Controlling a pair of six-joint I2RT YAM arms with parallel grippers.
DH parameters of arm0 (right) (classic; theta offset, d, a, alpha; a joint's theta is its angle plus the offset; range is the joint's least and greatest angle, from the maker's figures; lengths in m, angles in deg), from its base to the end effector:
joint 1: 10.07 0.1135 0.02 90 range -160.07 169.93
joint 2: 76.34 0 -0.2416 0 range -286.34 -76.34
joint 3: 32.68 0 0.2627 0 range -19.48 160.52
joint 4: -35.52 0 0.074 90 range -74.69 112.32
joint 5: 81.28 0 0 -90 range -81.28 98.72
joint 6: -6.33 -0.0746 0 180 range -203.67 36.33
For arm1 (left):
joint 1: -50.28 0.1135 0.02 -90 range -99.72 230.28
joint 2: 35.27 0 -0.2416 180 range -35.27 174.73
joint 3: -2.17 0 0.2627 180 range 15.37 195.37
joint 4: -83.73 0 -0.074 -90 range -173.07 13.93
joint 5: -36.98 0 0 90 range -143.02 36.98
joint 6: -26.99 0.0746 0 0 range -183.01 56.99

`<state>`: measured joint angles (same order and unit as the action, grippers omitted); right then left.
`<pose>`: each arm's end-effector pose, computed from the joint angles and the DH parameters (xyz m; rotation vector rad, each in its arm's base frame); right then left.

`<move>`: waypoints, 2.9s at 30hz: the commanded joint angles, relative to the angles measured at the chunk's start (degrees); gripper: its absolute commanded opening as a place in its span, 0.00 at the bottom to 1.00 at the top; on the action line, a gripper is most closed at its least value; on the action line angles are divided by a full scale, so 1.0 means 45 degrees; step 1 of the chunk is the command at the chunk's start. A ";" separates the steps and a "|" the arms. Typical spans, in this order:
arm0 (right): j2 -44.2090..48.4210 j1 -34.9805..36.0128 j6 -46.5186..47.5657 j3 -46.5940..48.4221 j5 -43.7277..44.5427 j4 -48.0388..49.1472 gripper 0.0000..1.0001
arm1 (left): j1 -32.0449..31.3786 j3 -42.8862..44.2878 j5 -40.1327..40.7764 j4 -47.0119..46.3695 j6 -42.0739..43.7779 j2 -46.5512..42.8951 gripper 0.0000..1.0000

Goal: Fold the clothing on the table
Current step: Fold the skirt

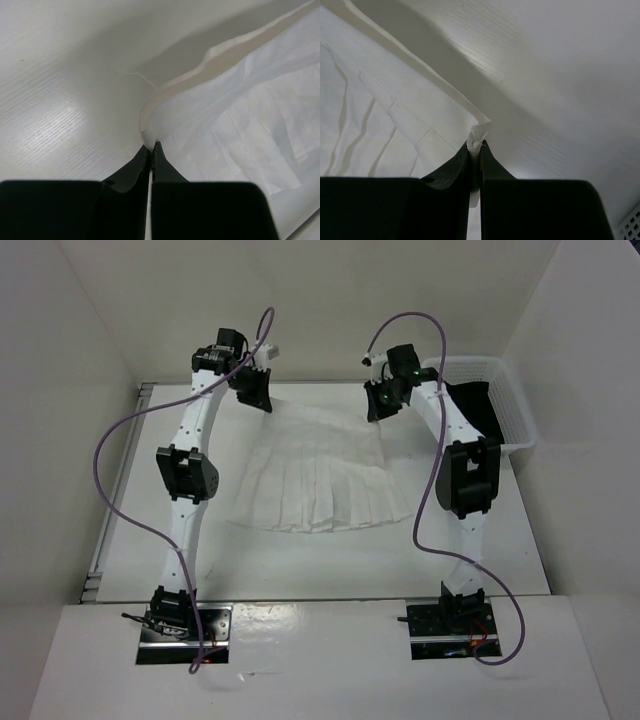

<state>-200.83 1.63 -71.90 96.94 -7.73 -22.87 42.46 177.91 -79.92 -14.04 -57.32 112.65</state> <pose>0.4907 0.1232 0.2195 -0.6206 2.4025 0.3578 0.5292 -0.1068 0.2501 0.4782 2.4273 -0.6045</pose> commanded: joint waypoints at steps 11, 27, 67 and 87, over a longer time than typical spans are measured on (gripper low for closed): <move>0.2000 0.0016 0.0197 -0.1184 0.0589 0.1194 0.00 | -0.2342 -0.7684 0.3961 -0.3052 -0.1773 -0.8235 0.00; 0.3131 0.0133 0.0666 -0.3096 0.1681 0.1429 0.00 | -0.0511 -1.4849 0.2401 -0.8503 -0.1365 -0.8205 0.00; 0.4246 0.0133 0.0918 -0.4153 0.2932 0.1741 0.00 | 0.1072 -1.2641 0.3186 -1.0595 -0.0699 -0.6110 0.00; 0.6121 0.0133 0.3379 -0.5186 0.1156 0.0141 0.00 | 0.1833 -1.5357 0.0879 -0.6786 0.2542 -1.0585 0.00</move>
<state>-176.09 4.80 -62.28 75.33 -11.27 -15.20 45.41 111.18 -84.38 -48.35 -52.53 66.55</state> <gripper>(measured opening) 0.092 0.019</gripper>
